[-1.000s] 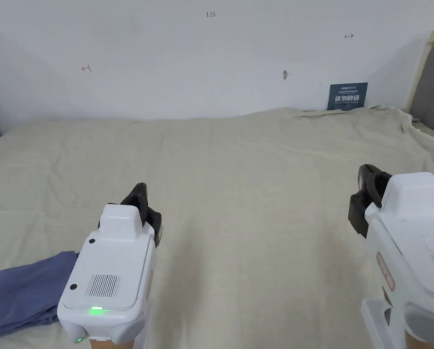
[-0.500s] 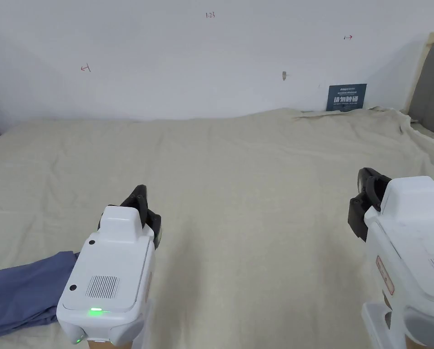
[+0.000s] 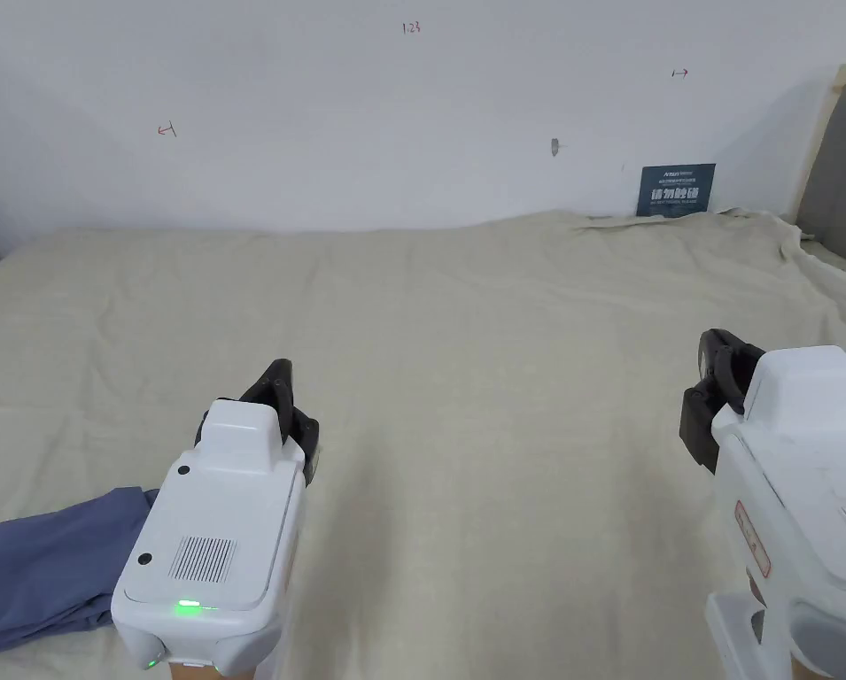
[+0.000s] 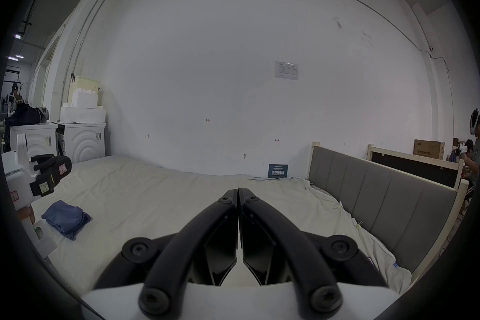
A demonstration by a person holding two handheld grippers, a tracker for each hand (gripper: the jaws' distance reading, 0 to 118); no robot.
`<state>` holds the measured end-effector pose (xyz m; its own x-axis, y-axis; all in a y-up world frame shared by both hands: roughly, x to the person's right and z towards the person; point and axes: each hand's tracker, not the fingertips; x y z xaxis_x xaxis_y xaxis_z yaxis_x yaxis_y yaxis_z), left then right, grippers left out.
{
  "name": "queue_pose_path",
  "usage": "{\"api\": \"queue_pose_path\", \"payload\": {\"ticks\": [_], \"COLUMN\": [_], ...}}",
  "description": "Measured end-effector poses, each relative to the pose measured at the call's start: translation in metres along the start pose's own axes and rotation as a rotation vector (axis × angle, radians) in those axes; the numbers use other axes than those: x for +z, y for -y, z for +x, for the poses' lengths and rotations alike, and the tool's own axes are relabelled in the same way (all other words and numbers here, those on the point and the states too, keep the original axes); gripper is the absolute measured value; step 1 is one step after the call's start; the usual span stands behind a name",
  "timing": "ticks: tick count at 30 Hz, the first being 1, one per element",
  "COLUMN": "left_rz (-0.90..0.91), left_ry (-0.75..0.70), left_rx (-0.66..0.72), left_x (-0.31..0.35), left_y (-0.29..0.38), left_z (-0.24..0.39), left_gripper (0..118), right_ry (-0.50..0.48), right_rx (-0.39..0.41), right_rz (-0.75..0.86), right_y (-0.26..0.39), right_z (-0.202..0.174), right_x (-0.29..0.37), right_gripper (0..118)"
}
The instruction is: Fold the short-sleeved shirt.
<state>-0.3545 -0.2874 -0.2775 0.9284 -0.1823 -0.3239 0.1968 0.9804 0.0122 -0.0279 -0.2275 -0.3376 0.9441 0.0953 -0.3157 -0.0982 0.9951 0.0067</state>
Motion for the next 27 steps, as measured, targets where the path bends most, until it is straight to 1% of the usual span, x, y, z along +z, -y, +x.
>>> {"api": "queue_pose_path", "payload": {"ticks": [27], "left_rz": [-0.002], "left_ry": [-0.004], "left_rx": [0.012], "left_x": [-0.0006], "left_y": [0.0013], "left_z": [-0.0022], "left_gripper": [0], "right_ry": [0.002], "right_rx": [-0.001], "right_rz": [-0.002], "right_y": [-0.0036], "right_z": [-0.0025], "right_x": [0.0024], "right_gripper": [0]}}
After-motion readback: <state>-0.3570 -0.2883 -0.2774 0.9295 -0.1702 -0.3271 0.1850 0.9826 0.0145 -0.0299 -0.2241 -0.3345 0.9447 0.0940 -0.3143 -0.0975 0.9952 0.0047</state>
